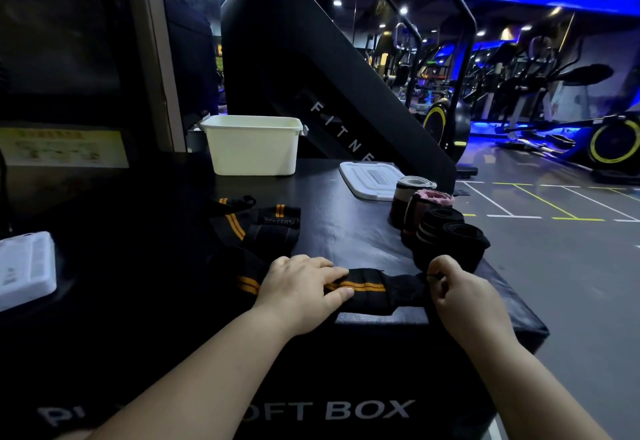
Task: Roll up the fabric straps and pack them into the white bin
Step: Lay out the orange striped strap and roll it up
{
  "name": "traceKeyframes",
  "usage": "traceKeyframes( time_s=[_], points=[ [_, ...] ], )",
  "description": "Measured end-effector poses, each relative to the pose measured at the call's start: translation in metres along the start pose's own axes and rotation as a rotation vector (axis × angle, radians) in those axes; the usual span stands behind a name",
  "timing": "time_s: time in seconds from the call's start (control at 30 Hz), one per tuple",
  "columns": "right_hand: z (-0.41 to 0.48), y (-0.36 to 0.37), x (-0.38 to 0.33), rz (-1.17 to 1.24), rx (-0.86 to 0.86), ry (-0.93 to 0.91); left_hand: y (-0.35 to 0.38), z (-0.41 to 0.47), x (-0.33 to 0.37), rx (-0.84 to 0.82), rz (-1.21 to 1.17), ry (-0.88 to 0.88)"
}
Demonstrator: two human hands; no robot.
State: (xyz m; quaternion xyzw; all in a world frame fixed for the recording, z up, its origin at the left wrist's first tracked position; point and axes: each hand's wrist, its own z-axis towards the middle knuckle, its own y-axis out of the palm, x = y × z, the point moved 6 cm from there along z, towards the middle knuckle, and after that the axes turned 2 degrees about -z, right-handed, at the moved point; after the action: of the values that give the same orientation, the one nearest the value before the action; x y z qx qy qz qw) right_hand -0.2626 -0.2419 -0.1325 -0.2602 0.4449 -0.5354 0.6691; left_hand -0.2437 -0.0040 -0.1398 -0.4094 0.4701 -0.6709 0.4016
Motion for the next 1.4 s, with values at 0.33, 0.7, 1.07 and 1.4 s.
traceKeyframes(
  time_s=[0.33,0.7,1.07,1.4],
  points=[
    [0.004,-0.012,-0.054,-0.046,0.131,-0.357,0.001,0.002,0.001,-0.012,-0.005,-0.005],
    [-0.003,0.047,-0.097,0.127,-0.24,-0.33,-0.009,-0.005,-0.014,0.046,-0.028,0.003],
    [0.002,0.049,-0.106,0.043,-0.315,-0.343,-0.037,-0.037,-0.096,0.021,-0.089,-0.206],
    [-0.001,0.063,-0.174,0.199,-0.4,-0.568,-0.038,-0.034,-0.095,-0.062,-0.112,-0.171]
  ],
)
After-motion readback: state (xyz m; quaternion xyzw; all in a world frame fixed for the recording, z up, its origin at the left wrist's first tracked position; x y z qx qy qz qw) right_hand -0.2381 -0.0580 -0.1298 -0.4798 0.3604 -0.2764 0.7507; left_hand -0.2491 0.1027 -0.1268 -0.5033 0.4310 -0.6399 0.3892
